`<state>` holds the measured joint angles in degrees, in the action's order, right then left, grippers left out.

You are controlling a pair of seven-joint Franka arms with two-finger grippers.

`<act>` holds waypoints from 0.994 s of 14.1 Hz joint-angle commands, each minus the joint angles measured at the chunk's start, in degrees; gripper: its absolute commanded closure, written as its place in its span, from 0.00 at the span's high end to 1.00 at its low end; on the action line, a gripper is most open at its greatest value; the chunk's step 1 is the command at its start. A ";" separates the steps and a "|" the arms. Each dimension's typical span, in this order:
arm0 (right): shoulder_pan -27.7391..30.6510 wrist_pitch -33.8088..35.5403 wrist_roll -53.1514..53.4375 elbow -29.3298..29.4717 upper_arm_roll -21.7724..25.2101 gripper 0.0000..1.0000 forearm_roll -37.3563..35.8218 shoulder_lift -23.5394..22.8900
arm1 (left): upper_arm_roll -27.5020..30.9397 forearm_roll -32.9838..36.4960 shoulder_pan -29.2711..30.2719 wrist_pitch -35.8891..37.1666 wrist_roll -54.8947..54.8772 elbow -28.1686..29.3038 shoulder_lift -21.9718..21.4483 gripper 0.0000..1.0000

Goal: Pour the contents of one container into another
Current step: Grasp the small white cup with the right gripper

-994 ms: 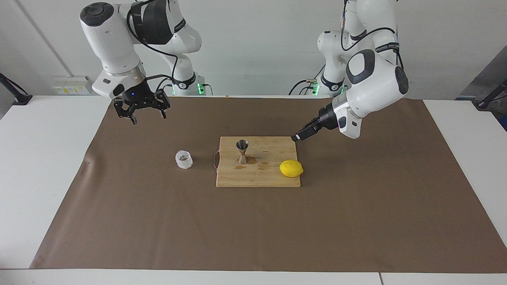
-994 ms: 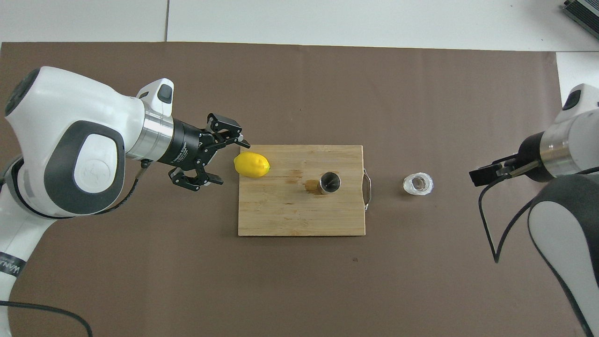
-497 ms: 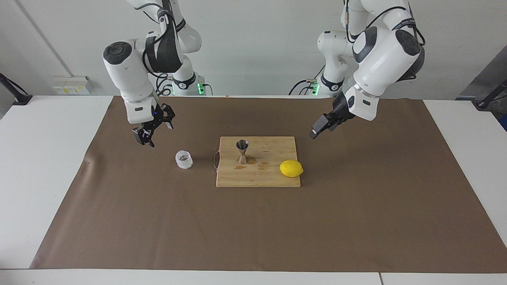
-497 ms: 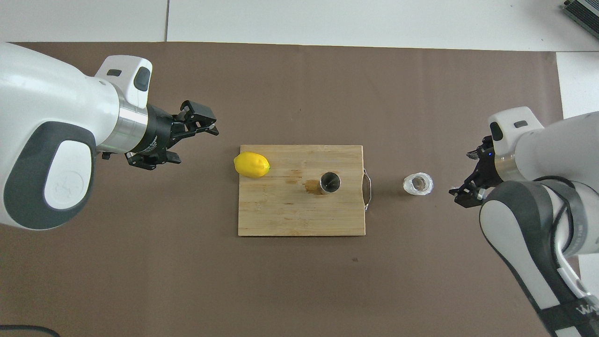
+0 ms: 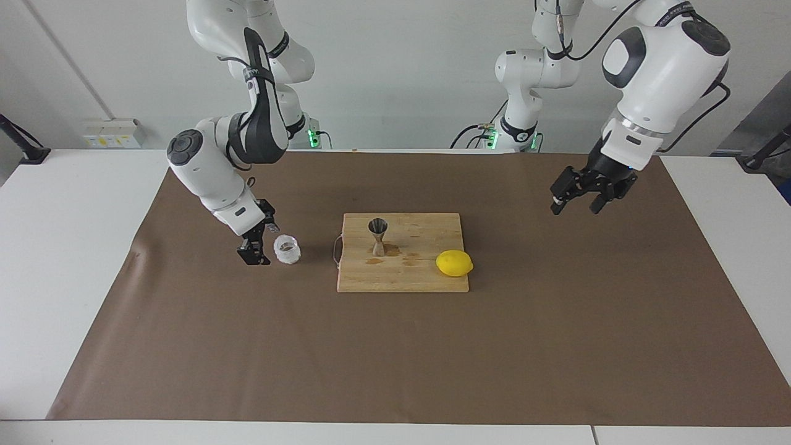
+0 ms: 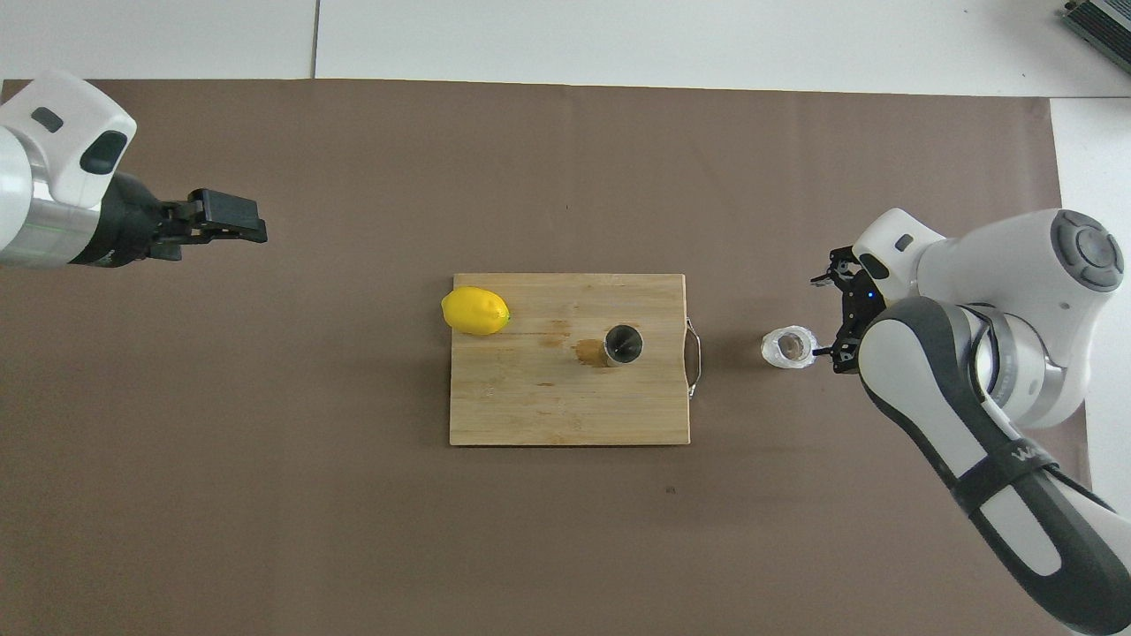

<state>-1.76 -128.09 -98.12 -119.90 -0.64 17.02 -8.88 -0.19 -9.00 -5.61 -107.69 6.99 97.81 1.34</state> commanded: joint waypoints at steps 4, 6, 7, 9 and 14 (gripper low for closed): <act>3.08 -2.34 -13.23 -5.78 -0.42 1.00 5.12 0.35 | 1.24 7.68 0.95 9.84 -3.91 -2.53 -0.46 1.00; 2.99 -2.42 -14.89 -6.05 -0.41 1.00 7.58 -0.87 | 1.33 7.60 1.04 12.68 -3.38 -3.06 -0.55 1.00; 3.08 -2.34 -17.08 -6.14 -0.42 1.00 9.77 -2.19 | 1.77 7.60 0.69 12.86 -3.38 -3.15 -0.55 1.00; 2.99 -3.04 -21.92 -6.14 -0.33 1.00 15.39 -3.60 | 1.86 7.51 0.25 13.65 -3.38 -3.76 -1.24 1.00; 3.34 -2.95 -26.24 -6.14 -0.33 1.00 19.72 -5.54 | 1.25 7.51 0.07 20.86 -3.47 -3.41 -4.94 1.00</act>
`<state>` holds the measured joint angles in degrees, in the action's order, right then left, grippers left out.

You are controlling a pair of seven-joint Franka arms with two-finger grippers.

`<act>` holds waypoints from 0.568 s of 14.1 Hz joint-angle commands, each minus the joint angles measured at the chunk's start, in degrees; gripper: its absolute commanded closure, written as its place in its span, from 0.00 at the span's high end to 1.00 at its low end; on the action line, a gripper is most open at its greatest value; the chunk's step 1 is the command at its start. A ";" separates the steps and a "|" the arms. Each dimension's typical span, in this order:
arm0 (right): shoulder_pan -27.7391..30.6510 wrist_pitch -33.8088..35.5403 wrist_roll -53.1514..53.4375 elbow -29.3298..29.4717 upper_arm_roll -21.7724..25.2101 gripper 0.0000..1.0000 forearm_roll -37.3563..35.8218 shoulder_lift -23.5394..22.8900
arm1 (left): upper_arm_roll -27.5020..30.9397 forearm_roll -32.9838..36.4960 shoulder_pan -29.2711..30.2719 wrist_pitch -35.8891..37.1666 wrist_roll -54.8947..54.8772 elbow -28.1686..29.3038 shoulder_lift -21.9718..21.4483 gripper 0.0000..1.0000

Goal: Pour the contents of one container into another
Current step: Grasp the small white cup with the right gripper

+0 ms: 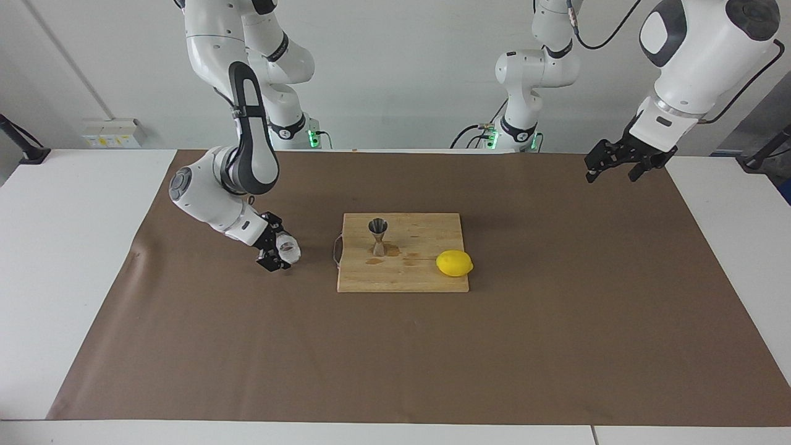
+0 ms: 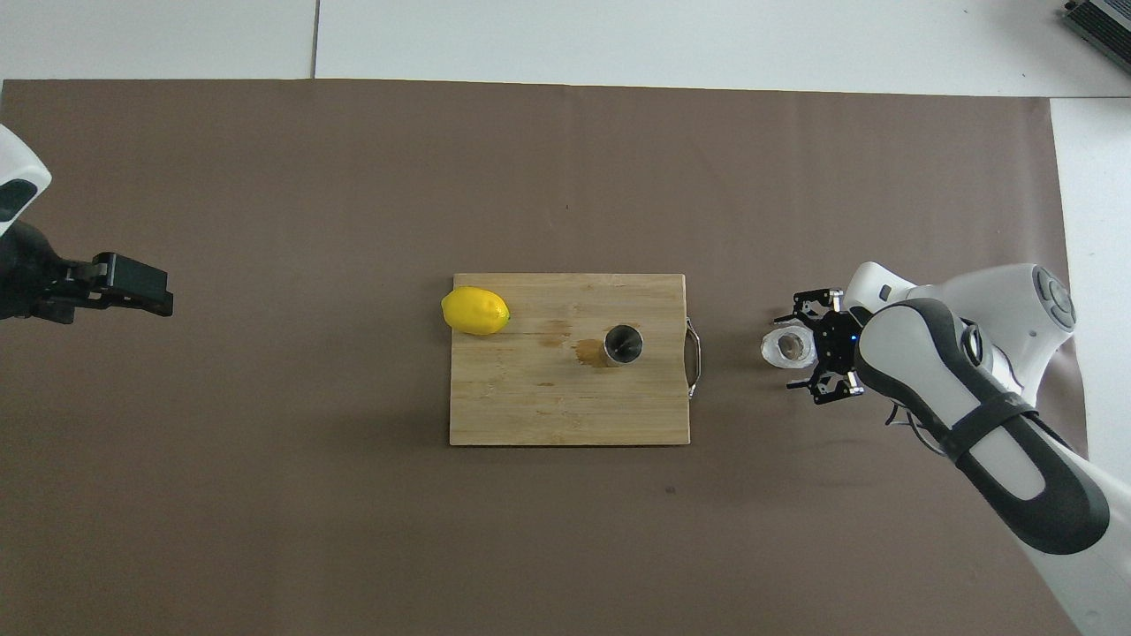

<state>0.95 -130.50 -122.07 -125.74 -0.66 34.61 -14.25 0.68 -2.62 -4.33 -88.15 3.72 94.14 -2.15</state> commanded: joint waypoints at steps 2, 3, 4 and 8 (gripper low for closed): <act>0.54 -0.37 -2.20 -0.30 -0.31 0.83 2.91 -0.16 | -0.07 1.13 -1.12 1.31 -0.29 0.42 -1.45 1.00; 0.54 -0.28 -2.20 -0.30 -0.31 0.66 3.09 -0.16 | -0.07 1.21 -1.03 1.22 -0.29 0.51 -1.45 1.00; 0.54 -0.28 -2.12 -0.30 -0.31 0.51 3.36 -0.16 | 0.02 1.39 -0.33 1.05 -0.29 0.51 -1.45 1.00; 0.46 -0.19 -2.12 -0.12 -0.31 0.03 5.37 0.27 | 0.20 6.47 -1.03 -3.52 -0.82 1.31 -1.45 1.00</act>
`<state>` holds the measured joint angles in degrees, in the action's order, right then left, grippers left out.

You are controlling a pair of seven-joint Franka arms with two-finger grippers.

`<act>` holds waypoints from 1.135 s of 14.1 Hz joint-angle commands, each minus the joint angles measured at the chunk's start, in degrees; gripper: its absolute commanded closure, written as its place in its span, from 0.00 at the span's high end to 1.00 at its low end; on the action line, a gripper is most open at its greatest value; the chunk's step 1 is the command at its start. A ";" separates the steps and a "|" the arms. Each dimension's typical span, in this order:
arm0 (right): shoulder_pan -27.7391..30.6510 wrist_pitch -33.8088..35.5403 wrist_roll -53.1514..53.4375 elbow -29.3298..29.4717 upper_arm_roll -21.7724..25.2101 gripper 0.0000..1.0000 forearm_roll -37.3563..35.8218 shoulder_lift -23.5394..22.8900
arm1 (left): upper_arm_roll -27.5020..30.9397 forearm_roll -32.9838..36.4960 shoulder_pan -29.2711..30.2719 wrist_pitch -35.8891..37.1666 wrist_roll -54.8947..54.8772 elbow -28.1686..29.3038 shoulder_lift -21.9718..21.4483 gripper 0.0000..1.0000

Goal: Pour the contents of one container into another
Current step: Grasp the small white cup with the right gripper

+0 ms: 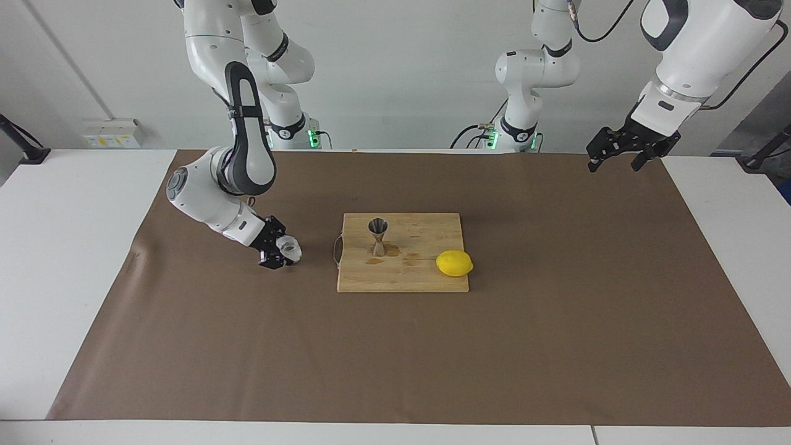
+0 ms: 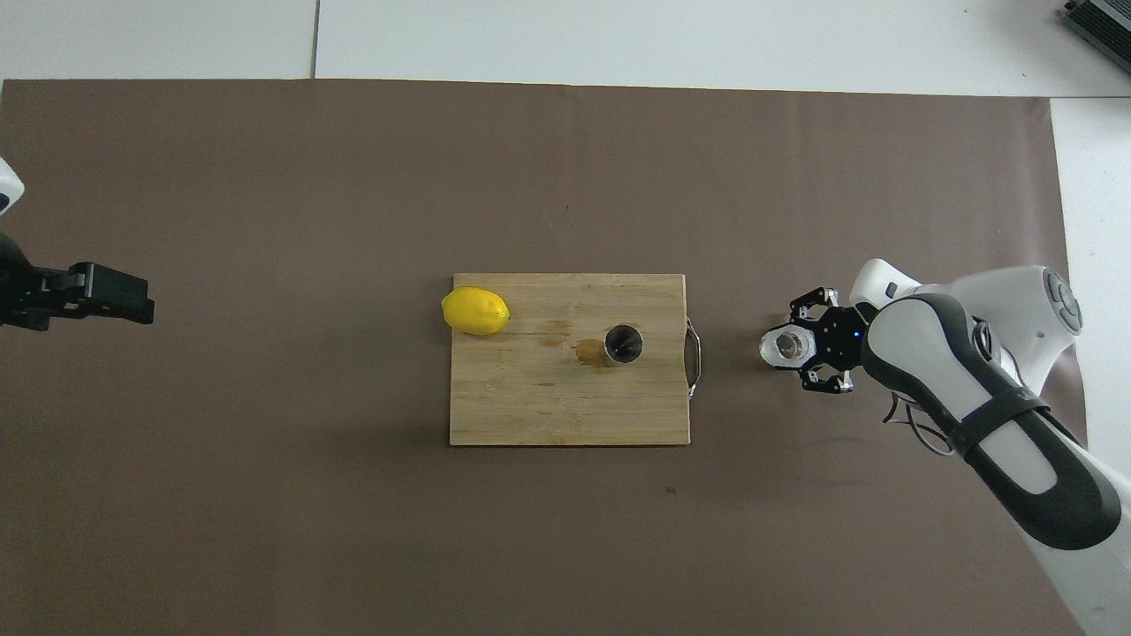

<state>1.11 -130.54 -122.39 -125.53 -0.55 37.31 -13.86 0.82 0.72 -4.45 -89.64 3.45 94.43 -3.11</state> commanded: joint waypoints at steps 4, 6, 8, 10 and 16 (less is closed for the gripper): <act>-0.58 0.11 1.61 0.46 -0.51 0.00 4.44 1.99 | -0.12 2.97 -0.83 -1.41 -0.55 0.84 -0.58 1.00; -1.63 0.28 6.96 1.42 -0.60 0.00 4.35 3.48 | -0.21 2.80 -0.92 -1.32 -0.55 0.84 -0.58 1.00; -4.09 0.37 11.79 2.39 -0.60 0.00 3.83 4.71 | -0.30 0.96 -0.92 -1.15 -0.37 0.67 -0.66 1.00; -6.46 0.37 16.37 3.53 -0.60 0.00 2.60 5.33 | -0.47 0.33 -1.00 -1.23 -0.37 0.67 -0.66 1.00; -13.41 0.89 33.42 8.98 -0.68 0.00 -9.43 6.04 | -2.06 0.33 -1.00 -1.15 -0.20 1.11 -1.10 1.00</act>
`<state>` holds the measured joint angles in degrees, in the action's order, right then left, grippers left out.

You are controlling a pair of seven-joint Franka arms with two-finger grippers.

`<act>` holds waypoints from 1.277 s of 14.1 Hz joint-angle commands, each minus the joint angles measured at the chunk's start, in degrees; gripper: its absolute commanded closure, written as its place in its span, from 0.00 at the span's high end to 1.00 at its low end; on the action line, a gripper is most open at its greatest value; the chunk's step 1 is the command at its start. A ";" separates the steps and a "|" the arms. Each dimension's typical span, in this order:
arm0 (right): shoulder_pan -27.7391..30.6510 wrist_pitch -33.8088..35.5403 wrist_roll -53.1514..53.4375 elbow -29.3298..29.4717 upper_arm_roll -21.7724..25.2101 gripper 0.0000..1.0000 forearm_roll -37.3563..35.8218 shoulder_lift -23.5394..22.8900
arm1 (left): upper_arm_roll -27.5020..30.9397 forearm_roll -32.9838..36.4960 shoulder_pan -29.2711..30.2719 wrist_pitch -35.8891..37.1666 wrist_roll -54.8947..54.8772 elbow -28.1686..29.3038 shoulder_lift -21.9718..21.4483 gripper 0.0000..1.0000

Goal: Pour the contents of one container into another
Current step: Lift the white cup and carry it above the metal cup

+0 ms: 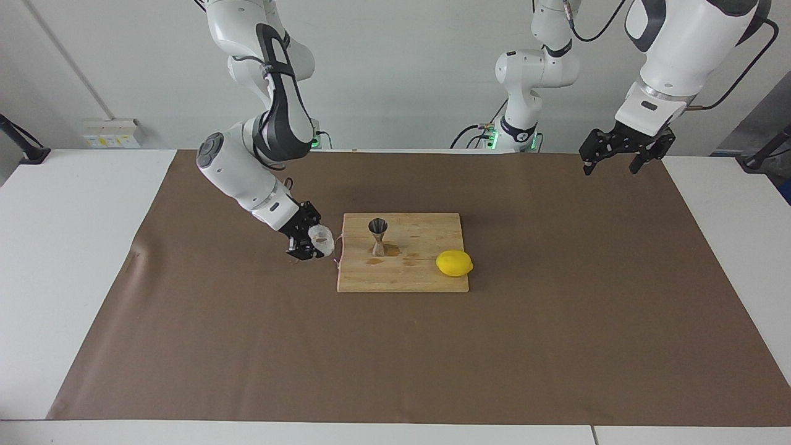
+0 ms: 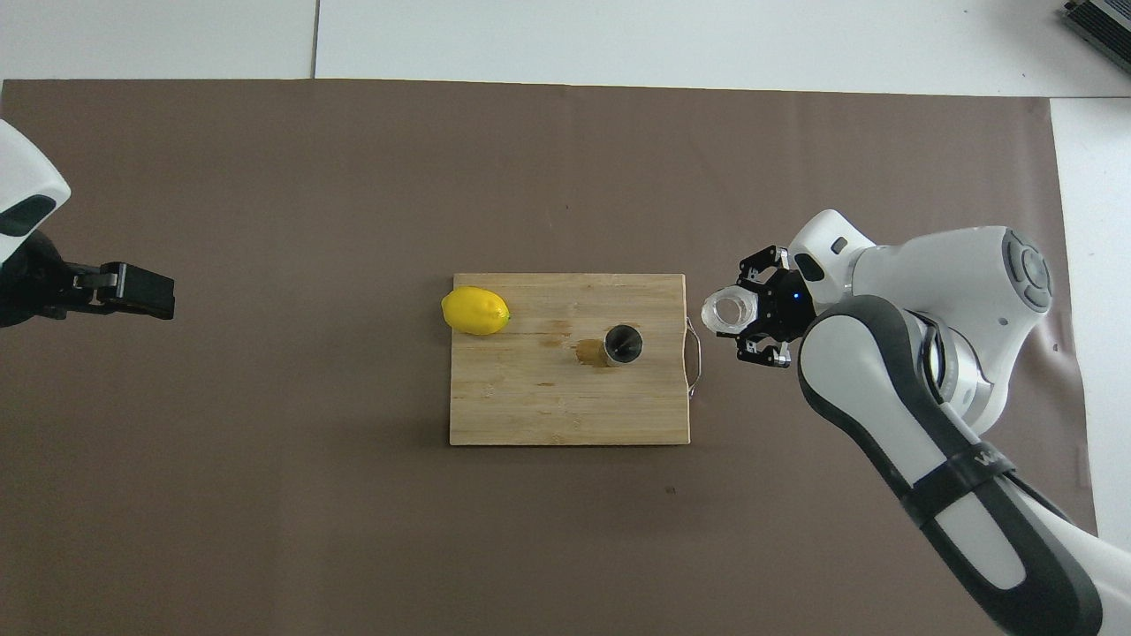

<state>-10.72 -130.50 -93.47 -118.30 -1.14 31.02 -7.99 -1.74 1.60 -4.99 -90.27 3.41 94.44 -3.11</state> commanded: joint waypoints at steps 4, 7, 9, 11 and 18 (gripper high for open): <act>-4.31 1.22 9.61 3.52 -0.09 0.00 -9.46 -0.19 | 0.51 -0.55 -0.37 -0.52 -0.16 1.10 -1.10 1.00; -6.50 1.30 13.04 4.66 -0.09 0.00 -15.18 -0.36 | 0.51 -0.55 -0.37 -0.52 0.02 1.10 -1.10 1.00; -7.65 1.21 14.80 4.75 -0.09 0.00 -18.35 -0.36 | 0.59 -0.55 -0.37 -0.52 0.02 1.10 -1.10 1.00; -9.05 1.22 15.25 4.75 -0.09 0.00 -21.16 -0.36 | 0.59 -0.55 0.33 -0.52 0.02 1.10 -1.10 1.00; -9.85 1.57 15.43 5.19 -3.69 0.00 -35.13 -0.27 | 0.77 -0.55 0.42 -0.52 -0.07 1.10 -1.10 1.00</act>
<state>-20.81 -130.29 -78.87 -114.36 -2.89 -0.53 -8.02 -0.92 1.60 -4.84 -90.27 3.42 94.44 -3.12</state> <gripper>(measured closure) 0.476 0.000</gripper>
